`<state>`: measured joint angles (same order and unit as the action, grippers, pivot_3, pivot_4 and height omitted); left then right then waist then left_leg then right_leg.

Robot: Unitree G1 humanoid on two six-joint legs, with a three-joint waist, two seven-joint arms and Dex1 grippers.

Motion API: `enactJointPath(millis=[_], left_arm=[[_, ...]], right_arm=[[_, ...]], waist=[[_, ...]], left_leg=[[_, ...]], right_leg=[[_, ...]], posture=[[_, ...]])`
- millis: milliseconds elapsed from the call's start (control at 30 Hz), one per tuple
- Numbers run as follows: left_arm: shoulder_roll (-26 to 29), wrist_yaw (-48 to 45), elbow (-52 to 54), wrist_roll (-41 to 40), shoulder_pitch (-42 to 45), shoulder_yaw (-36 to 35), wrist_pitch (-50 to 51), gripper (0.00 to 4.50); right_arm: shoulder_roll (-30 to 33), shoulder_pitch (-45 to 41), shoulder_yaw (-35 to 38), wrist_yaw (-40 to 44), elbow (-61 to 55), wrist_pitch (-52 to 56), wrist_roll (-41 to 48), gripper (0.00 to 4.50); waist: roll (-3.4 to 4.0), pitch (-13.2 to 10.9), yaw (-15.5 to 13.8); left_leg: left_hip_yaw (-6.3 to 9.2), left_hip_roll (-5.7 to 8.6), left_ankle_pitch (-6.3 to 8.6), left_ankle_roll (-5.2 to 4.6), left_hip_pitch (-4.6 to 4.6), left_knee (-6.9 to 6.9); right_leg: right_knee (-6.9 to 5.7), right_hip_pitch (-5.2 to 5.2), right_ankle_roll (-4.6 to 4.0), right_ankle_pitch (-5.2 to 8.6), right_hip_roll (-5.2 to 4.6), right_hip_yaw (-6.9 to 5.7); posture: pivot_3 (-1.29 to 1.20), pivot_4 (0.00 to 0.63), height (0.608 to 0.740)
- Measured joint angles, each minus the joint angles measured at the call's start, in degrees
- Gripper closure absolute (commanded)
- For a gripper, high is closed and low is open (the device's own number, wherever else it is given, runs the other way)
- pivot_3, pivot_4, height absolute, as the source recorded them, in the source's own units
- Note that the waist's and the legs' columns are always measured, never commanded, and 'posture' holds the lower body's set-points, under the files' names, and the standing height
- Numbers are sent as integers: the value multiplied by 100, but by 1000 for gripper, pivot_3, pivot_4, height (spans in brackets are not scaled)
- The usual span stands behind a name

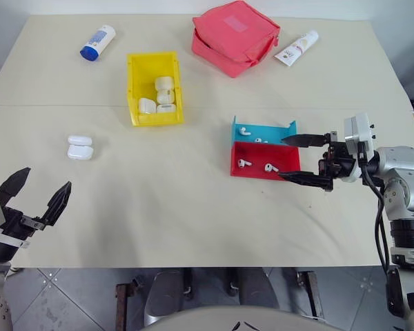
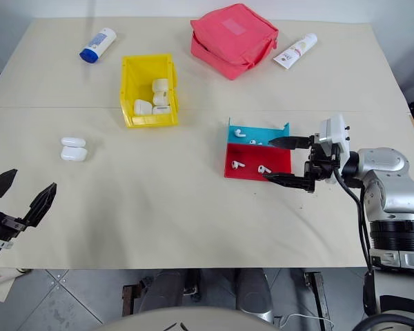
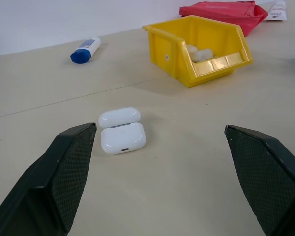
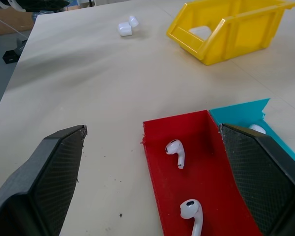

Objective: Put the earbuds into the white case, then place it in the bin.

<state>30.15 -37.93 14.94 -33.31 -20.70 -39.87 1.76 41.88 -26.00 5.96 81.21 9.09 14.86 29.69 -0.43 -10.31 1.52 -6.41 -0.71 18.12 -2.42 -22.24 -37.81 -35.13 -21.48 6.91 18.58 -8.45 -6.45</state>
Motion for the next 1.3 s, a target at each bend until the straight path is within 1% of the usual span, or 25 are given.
enactJointPath(millis=[133, 300, 667, 833, 1033, 1100, 1167, 1300], left_arm=[[-2, 273, 15, 95, 100, -11, 32, 50], [-7, 388, 102, -46, 96, -126, 164, 50], [-88, 426, 544, -362, -350, -422, 452, 50], [-256, 441, 829, -521, -834, -590, 638, 50], [-604, 56, 1120, -932, -1979, -1131, 756, 50], [-695, -74, 1114, -977, -2118, -1312, 736, 50], [-739, -103, 1113, -1031, -2181, -1448, 699, 50], [-768, -177, 1113, -1152, -2274, -1597, 694, 50]], right_arm=[[-25, -6, -2, -45, 0, 0, -1, 0], [-74, -95, -92, -52, 4, 0, -10, 0], [-196, -433, -140, -6, 261, -88, -78, 0], [-213, -538, -180, 58, 312, -109, -96, 0], [-205, -629, -148, 370, 456, -111, 27, 0], [-171, -669, -124, 505, 522, -130, 67, 0], [-116, -678, -126, 598, 544, -187, 68, 0], [20, -677, -126, 641, 574, -229, 80, 0]], waist=[[0, 0, -1], [0, 0, 7], [0, 0, 5], [0, 0, 9], [-2, -2, 13], [-1, -4, -3], [0, -5, -31], [2, -6, -9]], left_leg=[[0, 0, -1, 0, 0, 0], [0, 0, -1, 0, 1, 0], [0, 0, -1, 0, 0, -2], [0, 0, 1, 0, 0, -2], [-2, -1, 7, -4, -1, -2], [3, -1, 9, -4, -2, -3], [6, -1, 27, 26, -2, -3], [6, -1, 33, 28, -2, -4]], right_leg=[[-2, 0, 0, 0, 0, 0], [-4, 0, 0, 0, 0, 0], [-3, 0, 0, 0, 0, 1], [0, 0, 0, 0, 0, 3], [8, -1, 0, 0, -1, 6], [10, -1, -1, 1, -2, 4], [11, -1, -3, 1, -5, 3], [13, -2, -4, 1, -6, 5]], posture=[[0, 150, 740], [0, 150, 740], [0, 150, 740], [0, 150, 740], [0, 150, 740], [0, 150, 740], [0, 150, 740], [0, 150, 740]])
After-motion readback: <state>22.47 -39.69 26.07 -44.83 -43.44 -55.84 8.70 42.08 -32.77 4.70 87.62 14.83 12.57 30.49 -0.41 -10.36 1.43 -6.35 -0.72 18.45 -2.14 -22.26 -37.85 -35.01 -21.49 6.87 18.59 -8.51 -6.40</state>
